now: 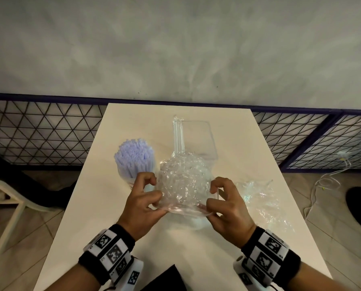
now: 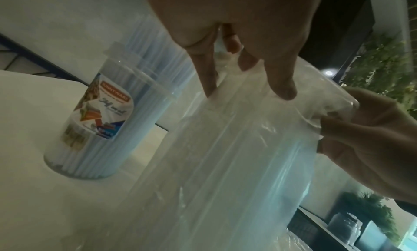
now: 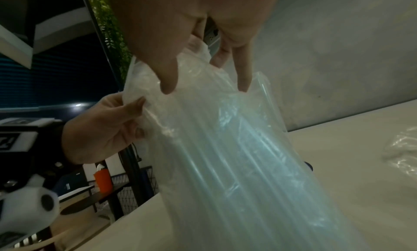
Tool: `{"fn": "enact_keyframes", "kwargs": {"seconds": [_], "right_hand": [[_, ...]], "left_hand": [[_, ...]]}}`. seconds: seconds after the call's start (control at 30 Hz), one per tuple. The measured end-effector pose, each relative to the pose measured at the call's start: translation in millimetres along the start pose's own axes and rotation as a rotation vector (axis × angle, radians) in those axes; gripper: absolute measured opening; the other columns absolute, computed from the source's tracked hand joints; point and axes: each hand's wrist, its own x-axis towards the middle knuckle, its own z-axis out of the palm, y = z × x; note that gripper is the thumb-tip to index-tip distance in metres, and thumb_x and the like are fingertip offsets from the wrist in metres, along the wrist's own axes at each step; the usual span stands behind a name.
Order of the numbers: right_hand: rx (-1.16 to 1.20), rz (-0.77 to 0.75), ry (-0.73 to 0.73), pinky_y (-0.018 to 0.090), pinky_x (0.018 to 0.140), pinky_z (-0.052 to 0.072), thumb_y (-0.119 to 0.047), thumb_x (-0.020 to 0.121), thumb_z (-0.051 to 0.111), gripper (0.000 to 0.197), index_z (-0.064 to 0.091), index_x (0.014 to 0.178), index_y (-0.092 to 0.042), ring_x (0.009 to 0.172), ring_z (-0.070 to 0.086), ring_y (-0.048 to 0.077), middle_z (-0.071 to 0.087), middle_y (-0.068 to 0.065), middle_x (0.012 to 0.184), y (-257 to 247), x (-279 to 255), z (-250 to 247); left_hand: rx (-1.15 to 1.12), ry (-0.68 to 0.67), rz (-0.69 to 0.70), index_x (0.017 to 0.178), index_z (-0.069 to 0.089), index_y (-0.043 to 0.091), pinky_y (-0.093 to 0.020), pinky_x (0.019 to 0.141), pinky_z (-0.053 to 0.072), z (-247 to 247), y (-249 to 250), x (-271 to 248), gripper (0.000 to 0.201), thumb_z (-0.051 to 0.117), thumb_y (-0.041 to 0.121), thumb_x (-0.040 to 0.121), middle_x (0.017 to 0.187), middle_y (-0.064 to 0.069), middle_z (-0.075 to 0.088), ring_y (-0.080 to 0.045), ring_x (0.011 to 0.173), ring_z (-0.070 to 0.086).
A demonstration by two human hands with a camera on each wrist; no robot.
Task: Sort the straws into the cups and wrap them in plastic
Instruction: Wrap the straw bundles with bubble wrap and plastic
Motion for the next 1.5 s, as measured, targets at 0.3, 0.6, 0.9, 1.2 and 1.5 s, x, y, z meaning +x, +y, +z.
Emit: {"fn": "enact_keyframes", "kwargs": {"seconds": [0.3,0.6,0.9,1.2,1.5], "right_hand": [[0.086,0.036,-0.026,0.014,0.083,0.046,-0.021,0.081,0.074,0.017,0.059,0.075,-0.017,0.087,0.055,0.007,0.044,0.004,0.117,4.9,-12.2,1.3],[0.235,0.307,-0.001,0.035,0.085,0.055,-0.032,0.073,0.08,0.017,0.072,0.078,-0.018,0.122,0.054,0.015,0.05,-0.016,0.124,9.9,-17.0,0.3],[0.454,0.633,-0.067,0.023,0.085,0.055,-0.006,0.073,0.083,0.029,0.065,0.084,-0.027,0.117,0.055,0.008,0.038,-0.016,0.134,-8.5,-0.4,-12.1],[0.665,0.791,-0.058,0.026,0.068,0.052,0.013,0.069,0.062,0.033,0.056,0.08,-0.017,0.098,0.067,0.015,0.069,-0.008,0.109,-3.7,14.7,-19.2],[0.727,0.793,-0.047,0.032,0.078,0.054,0.022,0.084,0.042,0.078,0.067,0.118,-0.043,0.085,0.065,0.01,0.064,-0.009,0.12,-6.3,6.7,-15.6]], "left_hand": [[-0.049,0.022,-0.084,0.058,0.053,0.011,-0.012,0.095,0.04,2.7,-14.2,-15.2,0.037,0.083,0.032,0.065,0.112,0.02,0.038,-0.014,0.107,0.056],[-0.184,0.03,-0.28,0.061,0.049,0.029,-0.009,0.078,0.052,6.4,-18.4,-20.0,0.039,0.084,0.042,0.051,0.108,0.025,0.041,0.0,0.096,0.057],[-0.118,-0.023,-0.299,0.088,0.05,0.019,-0.013,0.089,0.047,7.0,-7.8,-10.7,0.059,0.087,0.045,0.05,0.115,0.007,0.038,-0.012,0.095,0.051],[-0.365,-0.073,-0.437,0.093,0.04,0.049,-0.018,0.074,0.056,15.5,7.0,-11.4,0.075,0.094,0.02,0.049,0.098,0.025,0.056,-0.002,0.094,0.062],[-0.347,-0.134,-0.441,0.108,0.042,0.059,-0.023,0.084,0.056,8.7,4.1,-17.3,0.082,0.092,0.035,0.048,0.114,0.021,0.053,-0.001,0.111,0.056]]}}
